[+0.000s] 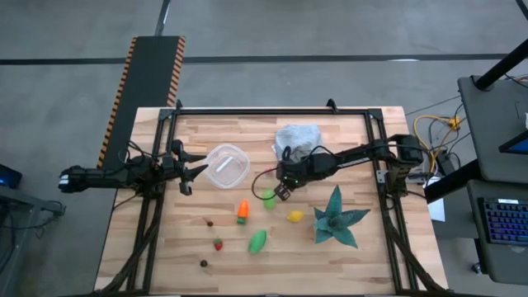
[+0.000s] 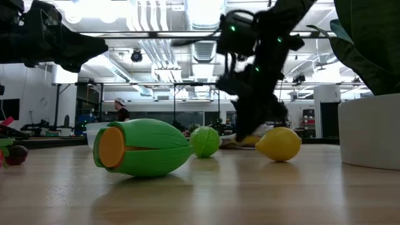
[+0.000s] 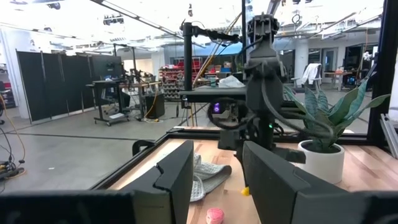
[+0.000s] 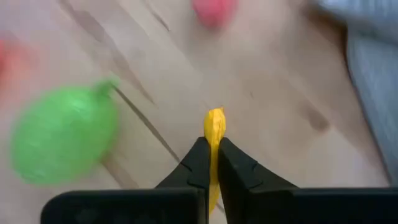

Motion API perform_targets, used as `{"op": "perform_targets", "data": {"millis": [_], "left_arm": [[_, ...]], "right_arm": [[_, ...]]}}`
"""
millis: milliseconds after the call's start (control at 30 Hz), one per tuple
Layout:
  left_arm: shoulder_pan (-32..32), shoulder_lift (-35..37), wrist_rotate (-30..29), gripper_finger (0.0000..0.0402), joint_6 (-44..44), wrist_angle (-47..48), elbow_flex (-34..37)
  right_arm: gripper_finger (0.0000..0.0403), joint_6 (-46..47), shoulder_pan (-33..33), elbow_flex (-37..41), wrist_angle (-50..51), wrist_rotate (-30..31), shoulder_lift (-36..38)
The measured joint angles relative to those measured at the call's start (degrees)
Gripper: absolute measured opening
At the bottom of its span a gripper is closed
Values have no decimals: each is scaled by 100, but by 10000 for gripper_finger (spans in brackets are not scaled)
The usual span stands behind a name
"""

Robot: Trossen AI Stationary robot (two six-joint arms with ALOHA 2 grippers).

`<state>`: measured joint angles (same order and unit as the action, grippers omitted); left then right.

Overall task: Pick and placing Produce into tupperware
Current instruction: Put the yellow corn into the transparent container

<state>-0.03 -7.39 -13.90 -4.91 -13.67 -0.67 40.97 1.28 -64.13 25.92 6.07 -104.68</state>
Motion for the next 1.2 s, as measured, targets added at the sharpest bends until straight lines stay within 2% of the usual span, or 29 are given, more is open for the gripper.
{"op": "perform_targets", "data": {"millis": [367,533,633,933,1200], "left_arm": [[2,-1,0,126,0,0,0],[1,-2,-1,126,0,-7,0],[0,3,0,126,0,-2,0],[1,3,-1,126,0,-4,0],[0,0,1,126,2,-1,0]], "right_arm": [[11,-1015,20,-996,-22,103,-22],[12,-1669,54,-1425,-326,120,-266],[12,-1985,120,-1700,-546,94,-524],[12,-2667,402,-3002,-516,-368,-1653],[13,-3225,563,-4098,-351,-497,-2332]]}}
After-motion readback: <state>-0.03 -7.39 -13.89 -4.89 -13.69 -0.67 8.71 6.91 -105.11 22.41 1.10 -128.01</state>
